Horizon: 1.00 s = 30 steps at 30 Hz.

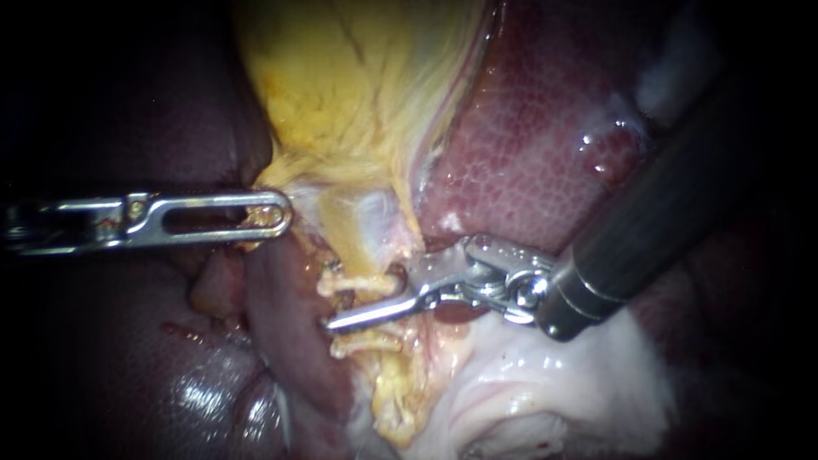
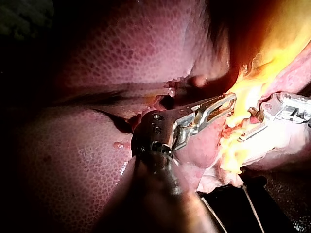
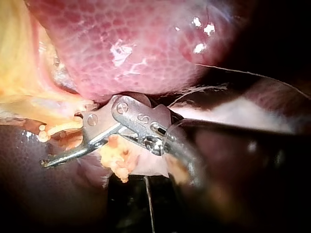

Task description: Going back third clip left tube

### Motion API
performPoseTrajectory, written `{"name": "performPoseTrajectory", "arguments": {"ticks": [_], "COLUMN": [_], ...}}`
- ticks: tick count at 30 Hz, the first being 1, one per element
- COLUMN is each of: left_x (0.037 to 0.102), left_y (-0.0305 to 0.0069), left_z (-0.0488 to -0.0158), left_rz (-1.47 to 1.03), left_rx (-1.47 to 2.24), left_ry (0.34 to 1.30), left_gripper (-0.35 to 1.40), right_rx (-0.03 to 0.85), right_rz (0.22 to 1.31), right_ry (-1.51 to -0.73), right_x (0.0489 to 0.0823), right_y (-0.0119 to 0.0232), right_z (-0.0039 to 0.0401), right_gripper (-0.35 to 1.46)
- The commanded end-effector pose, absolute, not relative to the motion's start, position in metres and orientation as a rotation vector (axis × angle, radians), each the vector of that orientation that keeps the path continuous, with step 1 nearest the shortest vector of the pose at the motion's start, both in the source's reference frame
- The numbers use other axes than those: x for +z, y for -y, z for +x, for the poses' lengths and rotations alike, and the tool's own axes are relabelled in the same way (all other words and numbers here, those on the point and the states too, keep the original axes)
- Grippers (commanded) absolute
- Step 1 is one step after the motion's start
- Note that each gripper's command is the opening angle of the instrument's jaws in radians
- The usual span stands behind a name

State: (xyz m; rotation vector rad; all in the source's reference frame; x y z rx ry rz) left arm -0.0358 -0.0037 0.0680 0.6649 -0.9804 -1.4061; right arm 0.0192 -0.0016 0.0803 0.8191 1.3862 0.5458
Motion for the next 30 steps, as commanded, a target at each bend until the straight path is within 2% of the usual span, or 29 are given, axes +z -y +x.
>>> {"name": "performPoseTrajectory", "arguments": {"ticks": [1, 5, 11, 19, 26, 30], "left_x": [0.0681, 0.0681, 0.068, 0.0682, 0.0683, 0.0689], "left_y": [0.0037, 0.0037, 0.0037, 0.0036, 0.0037, 0.004], "left_z": [-0.0358, -0.0357, -0.0356, -0.0356, -0.0358, -0.0363], "left_rz": [0.666, 0.666, 0.666, 0.667, 0.665, 0.658], "left_rx": [-1.405, -1.405, -1.405, -1.404, -1.405, -1.406], "left_ry": [0.981, 0.981, 0.98, 0.981, 0.981, 0.983], "left_gripper": [-0.35, -0.35, -0.35, -0.35, -0.35, -0.35], "right_rx": [0.546, 0.54, 0.505, 0.475, 0.442, 0.428], "right_rz": [0.821, 0.834, 0.847, 0.784, 0.746, 0.733], "right_ry": [-1.386, -1.387, -1.398, -1.414, -1.383, -1.378], "right_x": [0.08, 0.0792, 0.0766, 0.0705, 0.0668, 0.0664], "right_y": [0.0015, 0.0014, 0.0005, -0.0027, -0.0038, -0.0036], "right_z": [0.0188, 0.0172, 0.0124, 0.0059, 0.0035, 0.0034], "right_gripper": [0.6, 0.6, 0.6, 0.6, 0.6, 0.6]}}
